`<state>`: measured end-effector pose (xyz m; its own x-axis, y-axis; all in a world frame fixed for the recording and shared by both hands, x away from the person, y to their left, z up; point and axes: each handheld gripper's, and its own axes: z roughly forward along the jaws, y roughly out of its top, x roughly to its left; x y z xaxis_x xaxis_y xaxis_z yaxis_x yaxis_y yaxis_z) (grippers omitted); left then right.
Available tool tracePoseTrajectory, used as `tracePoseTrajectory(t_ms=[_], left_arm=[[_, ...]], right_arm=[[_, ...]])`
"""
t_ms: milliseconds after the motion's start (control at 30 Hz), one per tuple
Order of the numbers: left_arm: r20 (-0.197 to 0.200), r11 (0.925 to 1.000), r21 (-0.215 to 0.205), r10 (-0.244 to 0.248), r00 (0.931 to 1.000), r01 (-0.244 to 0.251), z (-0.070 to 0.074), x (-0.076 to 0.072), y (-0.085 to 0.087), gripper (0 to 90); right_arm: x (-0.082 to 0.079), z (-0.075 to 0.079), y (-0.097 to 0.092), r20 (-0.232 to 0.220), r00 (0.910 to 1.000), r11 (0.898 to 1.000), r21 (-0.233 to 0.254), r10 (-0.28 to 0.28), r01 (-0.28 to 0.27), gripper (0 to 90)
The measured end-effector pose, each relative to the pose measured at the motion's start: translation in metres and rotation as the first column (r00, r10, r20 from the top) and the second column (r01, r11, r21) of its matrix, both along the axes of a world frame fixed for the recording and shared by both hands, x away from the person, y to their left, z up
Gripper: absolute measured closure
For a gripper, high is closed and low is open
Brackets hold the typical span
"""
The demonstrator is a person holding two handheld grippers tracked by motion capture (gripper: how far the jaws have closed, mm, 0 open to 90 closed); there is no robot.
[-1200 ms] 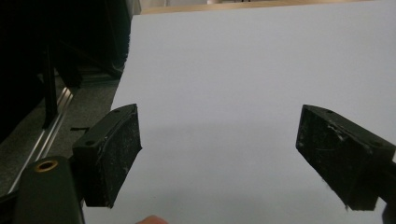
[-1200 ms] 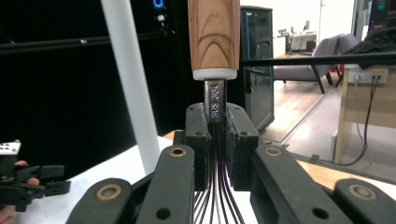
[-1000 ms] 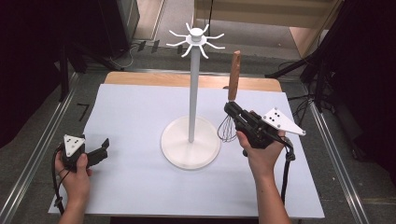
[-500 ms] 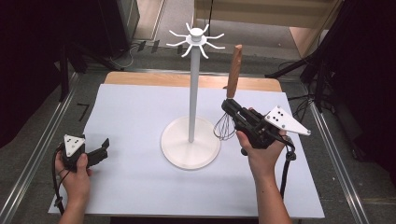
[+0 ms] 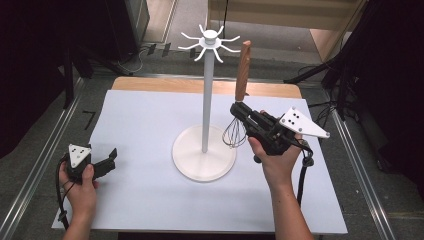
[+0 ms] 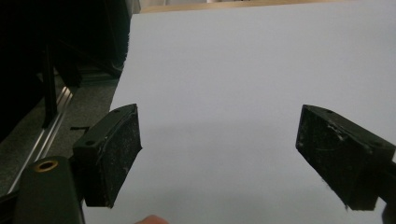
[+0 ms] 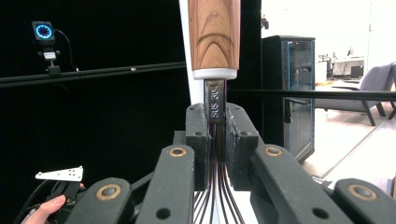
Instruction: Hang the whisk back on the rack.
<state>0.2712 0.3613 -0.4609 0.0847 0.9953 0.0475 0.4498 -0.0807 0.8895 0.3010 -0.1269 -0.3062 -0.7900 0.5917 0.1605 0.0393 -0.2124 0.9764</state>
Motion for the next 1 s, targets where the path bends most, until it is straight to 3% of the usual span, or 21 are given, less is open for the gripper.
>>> tracePoseTrajectory(t_ms=[1000], left_arm=[[0.0,1.0,0.0,-0.001,1.0,0.001,0.0,0.0001,0.0,14.9]], right_arm=[[0.0066,-0.0028,0.009,-0.03,0.9991,0.999,0.008,0.031,-0.031,82.8]])
